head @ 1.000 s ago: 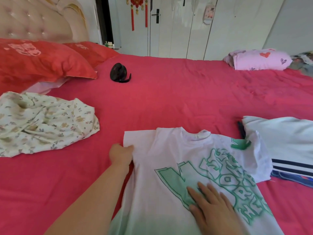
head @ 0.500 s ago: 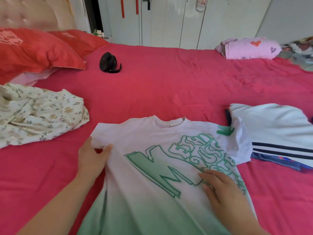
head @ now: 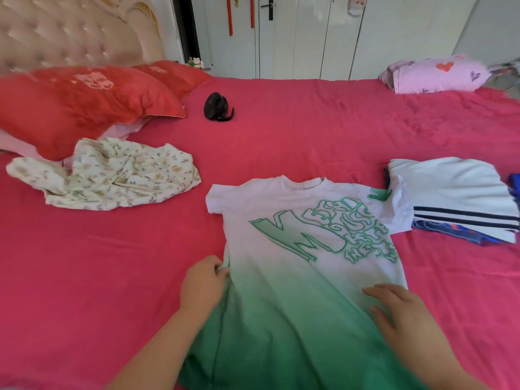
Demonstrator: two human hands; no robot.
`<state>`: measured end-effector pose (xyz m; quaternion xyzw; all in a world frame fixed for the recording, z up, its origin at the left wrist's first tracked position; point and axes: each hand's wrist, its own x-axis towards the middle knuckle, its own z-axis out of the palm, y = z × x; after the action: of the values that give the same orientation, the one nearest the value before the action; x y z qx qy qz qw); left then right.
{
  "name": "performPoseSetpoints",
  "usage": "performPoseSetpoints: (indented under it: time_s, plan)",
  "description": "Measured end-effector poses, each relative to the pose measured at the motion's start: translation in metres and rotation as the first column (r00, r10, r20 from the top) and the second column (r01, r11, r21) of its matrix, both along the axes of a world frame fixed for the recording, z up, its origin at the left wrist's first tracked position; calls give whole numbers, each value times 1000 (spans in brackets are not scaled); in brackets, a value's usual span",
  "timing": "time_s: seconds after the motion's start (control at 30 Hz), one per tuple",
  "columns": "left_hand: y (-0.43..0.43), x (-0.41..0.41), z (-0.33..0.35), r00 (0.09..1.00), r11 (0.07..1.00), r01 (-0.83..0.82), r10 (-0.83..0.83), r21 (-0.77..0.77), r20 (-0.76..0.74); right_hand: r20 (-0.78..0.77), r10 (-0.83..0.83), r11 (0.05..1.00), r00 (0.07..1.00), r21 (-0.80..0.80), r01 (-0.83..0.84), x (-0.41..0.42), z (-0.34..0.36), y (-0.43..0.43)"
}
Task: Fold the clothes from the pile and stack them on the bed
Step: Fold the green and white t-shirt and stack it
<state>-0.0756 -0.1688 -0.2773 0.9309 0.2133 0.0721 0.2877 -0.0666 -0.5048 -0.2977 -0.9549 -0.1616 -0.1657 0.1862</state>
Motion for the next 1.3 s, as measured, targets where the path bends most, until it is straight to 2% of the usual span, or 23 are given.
performPoseSetpoints:
  time_s: [0.1, 0.2, 0.27, 0.37, 0.4, 0.47, 0.53, 0.57, 0.6, 0.67, 0.73, 0.77, 0.9, 1.03, 1.1, 1.2, 1.3]
  plan:
    - [20, -8, 6, 972, 957, -213, 229, -195, 61, -43, 3, 1000, 999, 19, -2, -21, 5, -3]
    - [42, -26, 1, 935, 883, -321, 354, -343, 37, -96, -31, 1000, 995, -4, 31, -37, 2, -9]
    - [38, -42, -1, 946, 919, -297, 320, -259, 50, -142, -47, 999, 989, -20, 45, -46, -3, -10]
    - [14, -67, -3, 985, 994, -103, 106, -29, 133, -185, -56, 998, 981, -33, 50, -59, -4, -6]
    - [5, -74, -4, 994, 998, -41, 36, 45, 101, -194, -55, 998, 980, -42, 47, -63, -4, -5]
    - [-9, -86, -8, 995, 975, 81, -68, 208, -69, -200, -55, 996, 978, -78, 40, -69, -2, -3]
    - [-17, -92, -10, 976, 939, 145, -85, 312, -199, -209, -68, 992, 976, -121, 43, -75, -2, -4]
    - [-17, -94, -8, 977, 937, 127, -62, 325, -204, -218, -78, 990, 973, -128, 51, -78, -1, -5]
    - [-16, -95, -5, 986, 952, 78, -30, 296, -164, -228, -86, 991, 970, -123, 59, -81, -1, -7]
    - [-6, -96, 3, 997, 992, -60, 65, 107, -41, -236, -99, 990, 967, -118, 72, -86, 2, -12]
    - [10, -99, 12, 985, 980, -155, 163, -123, 55, -241, -128, 988, 962, -119, 102, -90, 5, -17]
    - [18, -102, 16, 975, 968, -187, 204, -167, 93, -235, -146, 985, 961, -120, 121, -91, 6, -19]
    - [32, -112, 11, 969, 967, -214, 229, -137, 98, -244, -230, 972, 942, -98, 212, -93, 8, -23]
    - [14, -116, -3, 982, 978, -177, 169, -107, -82, -406, -326, 945, 854, -131, 299, -100, 17, -19]
    - [7, -118, -6, 973, 974, -202, 186, -106, -139, -418, -356, 935, 836, -161, 317, -103, 20, -19]
    - [7, -120, -5, 975, 965, -224, 219, -134, -50, -445, -367, 930, 817, -161, 330, -103, 25, -21]
    - [11, -120, 7, 933, 903, -283, 338, -322, 126, -424, -355, 926, 834, -39, 374, -101, 31, -24]
